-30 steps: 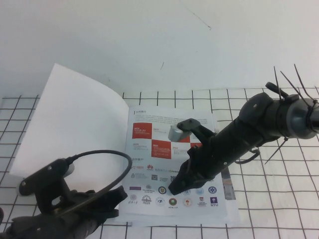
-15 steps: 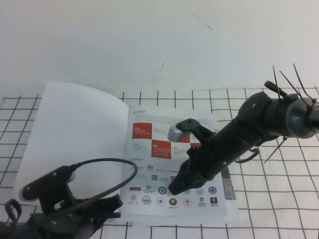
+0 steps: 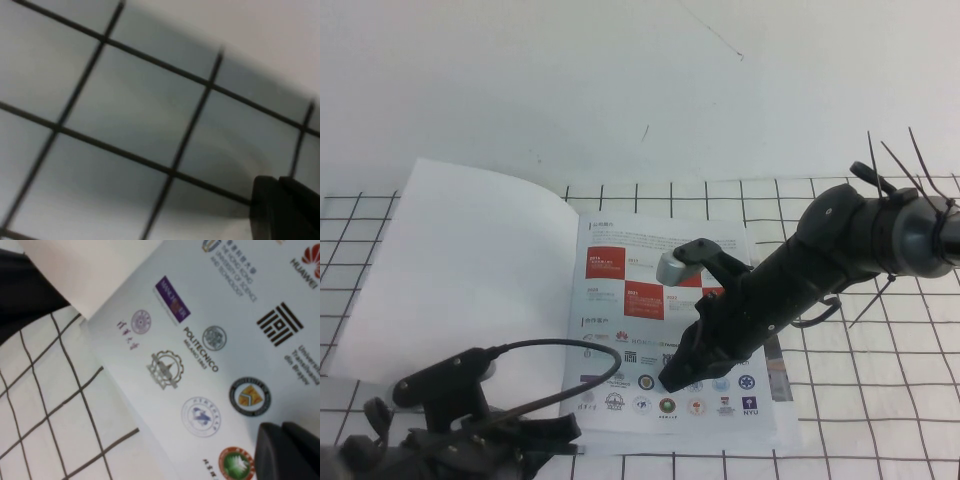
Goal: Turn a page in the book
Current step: Open the closed book
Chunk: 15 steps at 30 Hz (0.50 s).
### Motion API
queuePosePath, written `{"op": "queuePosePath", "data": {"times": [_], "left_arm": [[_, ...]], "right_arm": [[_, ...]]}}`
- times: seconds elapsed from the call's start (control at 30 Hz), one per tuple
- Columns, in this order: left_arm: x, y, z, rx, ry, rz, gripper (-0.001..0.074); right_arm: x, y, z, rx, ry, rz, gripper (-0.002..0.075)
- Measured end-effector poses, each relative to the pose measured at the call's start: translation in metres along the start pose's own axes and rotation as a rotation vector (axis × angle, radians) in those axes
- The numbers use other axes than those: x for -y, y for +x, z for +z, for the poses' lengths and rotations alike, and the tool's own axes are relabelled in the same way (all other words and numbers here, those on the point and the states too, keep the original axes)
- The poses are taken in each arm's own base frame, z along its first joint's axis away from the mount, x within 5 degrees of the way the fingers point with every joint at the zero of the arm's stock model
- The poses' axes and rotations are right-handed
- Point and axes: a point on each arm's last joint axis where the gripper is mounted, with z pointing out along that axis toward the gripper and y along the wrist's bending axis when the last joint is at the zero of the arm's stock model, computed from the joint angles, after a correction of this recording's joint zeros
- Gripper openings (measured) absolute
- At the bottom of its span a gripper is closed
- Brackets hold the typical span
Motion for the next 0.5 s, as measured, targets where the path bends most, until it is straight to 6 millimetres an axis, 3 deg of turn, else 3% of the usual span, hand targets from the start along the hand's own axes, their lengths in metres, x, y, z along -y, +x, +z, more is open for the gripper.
{"op": "queuePosePath", "data": {"times": [0.23, 0.5], "left_arm": [[0.014, -0.001, -0.023, -0.066, 0.183, 0.053, -0.0002], [0.028, -0.019, -0.082, -0.006, 0.488, 0.083, -0.0002]], "right_arm": [[0.0, 0.0, 0.0, -0.004, 0.002, -0.006, -0.0001], [0.0, 0.0, -0.001, -0.015, 0.001, -0.015, -0.0001]]}}
